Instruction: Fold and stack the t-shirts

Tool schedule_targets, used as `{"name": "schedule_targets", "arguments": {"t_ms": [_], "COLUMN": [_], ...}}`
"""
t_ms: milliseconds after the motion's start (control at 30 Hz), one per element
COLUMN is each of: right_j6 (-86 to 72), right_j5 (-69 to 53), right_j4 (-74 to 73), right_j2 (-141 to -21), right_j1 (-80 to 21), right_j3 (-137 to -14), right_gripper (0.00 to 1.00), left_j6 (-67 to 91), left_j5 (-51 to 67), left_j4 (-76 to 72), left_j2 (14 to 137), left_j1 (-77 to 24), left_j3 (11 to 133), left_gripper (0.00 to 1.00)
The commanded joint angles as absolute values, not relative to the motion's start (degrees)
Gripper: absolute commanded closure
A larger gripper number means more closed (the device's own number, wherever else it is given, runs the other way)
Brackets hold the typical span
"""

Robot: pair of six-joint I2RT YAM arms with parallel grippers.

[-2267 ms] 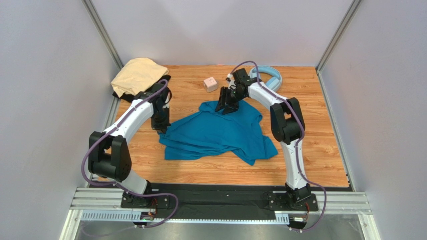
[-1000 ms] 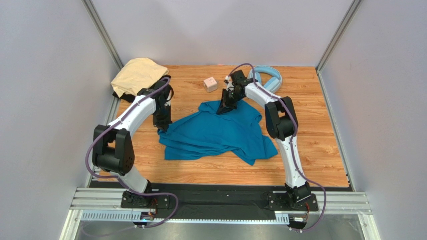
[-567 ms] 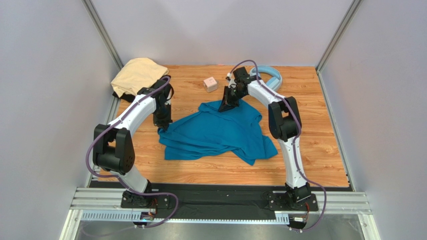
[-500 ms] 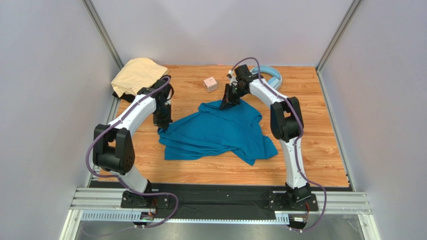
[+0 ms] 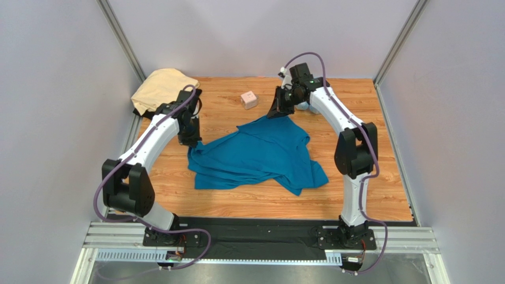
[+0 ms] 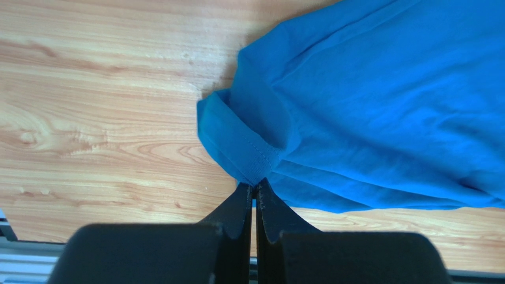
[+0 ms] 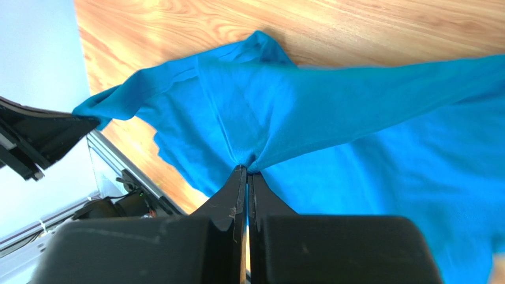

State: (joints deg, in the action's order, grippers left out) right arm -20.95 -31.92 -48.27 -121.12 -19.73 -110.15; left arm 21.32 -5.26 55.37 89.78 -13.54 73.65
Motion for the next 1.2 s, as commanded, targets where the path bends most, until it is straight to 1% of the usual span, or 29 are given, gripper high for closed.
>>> {"name": "schedule_targets", "arguments": {"t_ms": [0,167,400,500,600,833,1000,1100,1167], "right_j6": [-19.87,-20.13,-18.2,-18.02,-17.67,-17.84,-18.63,-19.16,-19.77], "right_j5": [-29.36,-22.86,-18.11,-16.7,-15.12,-10.2,-10.63,-12.12,-14.06], "right_j4": [-48.52,-47.73,-47.29,-47.29,-47.29,-47.02,-48.6,-49.39,-49.39], "right_j2": [-109.01,-99.33,-85.71,-80.0,-74.82,-63.99,-59.16,-56.0,-53.71], "right_j1": [-17.23,-16.17,-14.07,-12.31,-11.69,-11.69,-11.69,-11.69,-11.69], "right_j3": [-108.29,-106.97,-107.23,-107.4,-108.19,-109.68,-111.88,-111.54,-111.18], "right_gripper": [1.0,1.0,1.0,1.0,1.0,1.0,1.0,1.0,1.0], "left_j6": [24.08,24.78,24.79,23.65,23.47,24.96,24.7,24.0,22.94], "left_j5": [-8.26,-12.99,-15.99,-17.22,-17.49,-12.84,-10.9,-7.48,-2.91], "left_j4": [52.56,54.57,62.74,65.13,65.22,67.67,67.76,65.93,63.47], "left_j2": [82.54,79.46,77.17,75.16,72.43,68.65,64.52,61.09,57.16], "left_j1": [-13.89,-13.89,-13.89,-13.89,-13.89,-14.94,-16.26,-16.79,-16.87], "left_j3": [79.44,85.94,103.15,106.08,106.87,110.13,107.85,105.56,102.5], "left_gripper": [1.0,1.0,1.0,1.0,1.0,1.0,1.0,1.0,1.0]}}
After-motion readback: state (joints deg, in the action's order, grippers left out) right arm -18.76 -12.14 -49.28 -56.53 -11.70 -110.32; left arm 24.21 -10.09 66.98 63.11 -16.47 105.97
